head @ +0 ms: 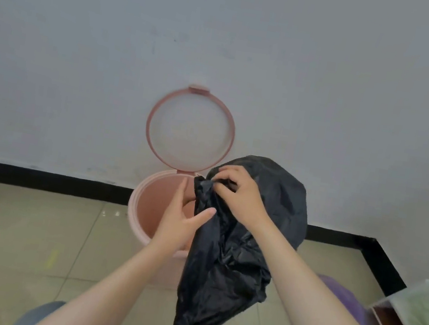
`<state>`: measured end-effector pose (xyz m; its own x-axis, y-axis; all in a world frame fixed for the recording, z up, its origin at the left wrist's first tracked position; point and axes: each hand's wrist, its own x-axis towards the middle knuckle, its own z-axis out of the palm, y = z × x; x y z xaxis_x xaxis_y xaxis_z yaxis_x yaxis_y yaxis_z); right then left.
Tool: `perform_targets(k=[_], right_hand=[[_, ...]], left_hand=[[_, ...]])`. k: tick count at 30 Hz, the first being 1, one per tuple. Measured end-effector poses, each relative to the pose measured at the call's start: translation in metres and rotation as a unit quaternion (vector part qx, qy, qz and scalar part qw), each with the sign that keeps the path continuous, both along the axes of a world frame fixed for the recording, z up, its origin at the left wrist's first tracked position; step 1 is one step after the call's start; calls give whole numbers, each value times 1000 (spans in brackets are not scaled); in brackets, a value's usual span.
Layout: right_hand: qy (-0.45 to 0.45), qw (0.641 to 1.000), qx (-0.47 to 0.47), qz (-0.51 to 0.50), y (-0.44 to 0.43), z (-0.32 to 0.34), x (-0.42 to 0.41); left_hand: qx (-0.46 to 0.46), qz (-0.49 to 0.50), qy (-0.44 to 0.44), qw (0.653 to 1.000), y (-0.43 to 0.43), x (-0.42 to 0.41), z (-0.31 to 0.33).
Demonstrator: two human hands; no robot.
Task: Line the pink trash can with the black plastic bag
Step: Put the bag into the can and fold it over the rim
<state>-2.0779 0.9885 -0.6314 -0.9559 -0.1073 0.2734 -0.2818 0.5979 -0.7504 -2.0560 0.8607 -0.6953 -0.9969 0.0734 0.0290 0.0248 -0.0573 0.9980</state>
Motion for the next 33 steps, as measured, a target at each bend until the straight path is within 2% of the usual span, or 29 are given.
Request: perform_targets(k=[2, 4, 7, 8, 9, 11, 13, 14, 15, 18, 20, 22, 24, 26, 28, 31, 33], right_hand=[[-24, 999, -32, 24, -7, -1, 3], [-20, 999, -21, 26, -7, -6, 11], [104, 988, 45, -107, 5, -7, 14], [116, 977, 57, -170, 14, -9, 9], [88, 969, 53, -224, 24, -12, 3], [-63, 961, -1, -268, 36, -20, -6], [-200, 957, -80, -193, 27, -39, -2], [-218, 961, -99, -142, 17, -50, 3], [-192, 972, -88, -100, 2, -60, 8], [-127, 990, 62, -9, -34, -96, 7], [-151, 968, 202, 13, -47, -116, -1], [-186, 934, 305, 28, -47, -129, -6], [-208, 905, 367, 52, -45, -134, -9], [-230, 905, 354, 59, -39, -135, -11], [-253, 924, 282, 49, -31, -131, -12], [-241, 957, 161, 21, -15, -117, -8], [-212, 967, 140, -8, 3, -109, -8]], left_hand=[[31, 33, 30, 999, -7, -4, 5], [25, 69, 54, 996, -16, -5, 9], [9, 103, 41, 994, -38, -8, 6], [1, 113, 36, 993, -46, -11, 2], [-6, 122, 34, 992, -54, -13, -2], [2, 144, 6, 990, -67, -16, -7], [14, 168, -35, 985, -77, -18, -15], [10, 186, -52, 981, -80, -18, -17], [8, 200, -69, 977, -82, -19, -21], [53, 171, -107, 978, -81, -14, -21], [56, 102, -93, 989, -76, -5, -20], [-10, 75, -67, 995, -72, -2, -28], [-107, 74, -60, 990, -69, -5, -40], [-212, 65, -54, 974, -63, -7, -55], [-277, 50, -41, 959, -54, -6, -65], [-297, 22, -38, 954, -43, -5, -76], [-292, 25, -40, 955, -40, -11, -75]])
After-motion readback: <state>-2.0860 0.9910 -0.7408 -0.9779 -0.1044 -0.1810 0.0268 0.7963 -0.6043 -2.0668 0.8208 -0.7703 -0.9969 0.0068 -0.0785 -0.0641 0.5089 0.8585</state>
